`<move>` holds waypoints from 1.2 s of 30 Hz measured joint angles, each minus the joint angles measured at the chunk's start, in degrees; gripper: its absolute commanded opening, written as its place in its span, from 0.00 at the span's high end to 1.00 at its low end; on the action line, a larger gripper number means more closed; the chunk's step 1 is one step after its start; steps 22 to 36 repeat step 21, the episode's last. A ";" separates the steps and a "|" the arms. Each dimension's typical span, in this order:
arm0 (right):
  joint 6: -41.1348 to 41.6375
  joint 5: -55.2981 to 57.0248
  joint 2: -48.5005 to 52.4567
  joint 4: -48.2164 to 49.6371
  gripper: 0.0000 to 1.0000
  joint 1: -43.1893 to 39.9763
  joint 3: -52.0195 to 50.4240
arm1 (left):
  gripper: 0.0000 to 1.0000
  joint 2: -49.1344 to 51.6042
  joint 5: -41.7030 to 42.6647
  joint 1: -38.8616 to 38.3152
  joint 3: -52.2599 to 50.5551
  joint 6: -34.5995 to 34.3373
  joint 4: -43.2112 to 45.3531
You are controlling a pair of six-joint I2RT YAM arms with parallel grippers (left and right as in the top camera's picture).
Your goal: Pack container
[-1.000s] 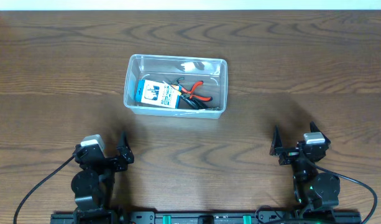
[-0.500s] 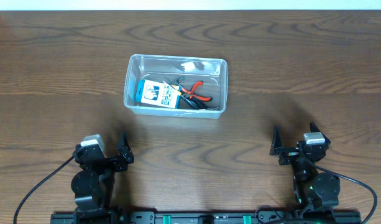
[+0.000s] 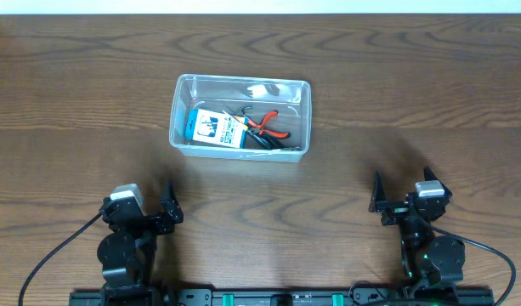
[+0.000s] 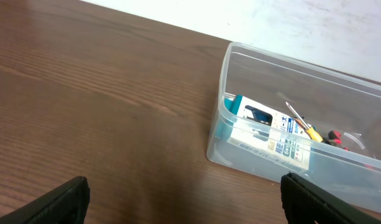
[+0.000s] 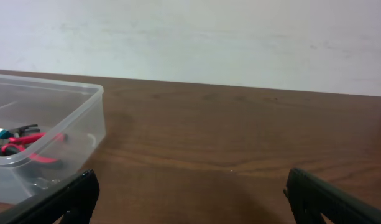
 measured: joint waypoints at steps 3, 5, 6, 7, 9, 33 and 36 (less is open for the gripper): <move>0.00 0.00 0.00 0.00 0.01 0.00 0.00 | 0.09 0.00 0.00 0.00 0.00 0.00 0.00; 0.00 0.00 0.00 0.00 0.01 0.00 0.00 | 0.10 0.00 0.00 0.00 0.00 0.00 0.00; 0.00 0.00 0.00 0.00 0.01 0.00 0.00 | 0.09 0.00 0.00 0.00 0.00 0.00 0.00; 0.00 0.00 0.00 0.00 0.01 0.00 0.00 | 0.10 0.00 0.00 0.00 0.00 0.00 0.00; 0.00 0.00 0.00 0.00 0.01 0.00 0.00 | 0.09 0.00 0.00 0.00 0.00 0.00 0.00; 0.00 0.00 0.00 0.00 0.01 0.00 0.00 | 0.10 0.00 0.00 0.00 0.00 0.00 0.00; 0.00 0.00 0.00 0.00 0.01 0.00 0.00 | 0.10 0.00 0.00 0.00 0.00 0.00 0.00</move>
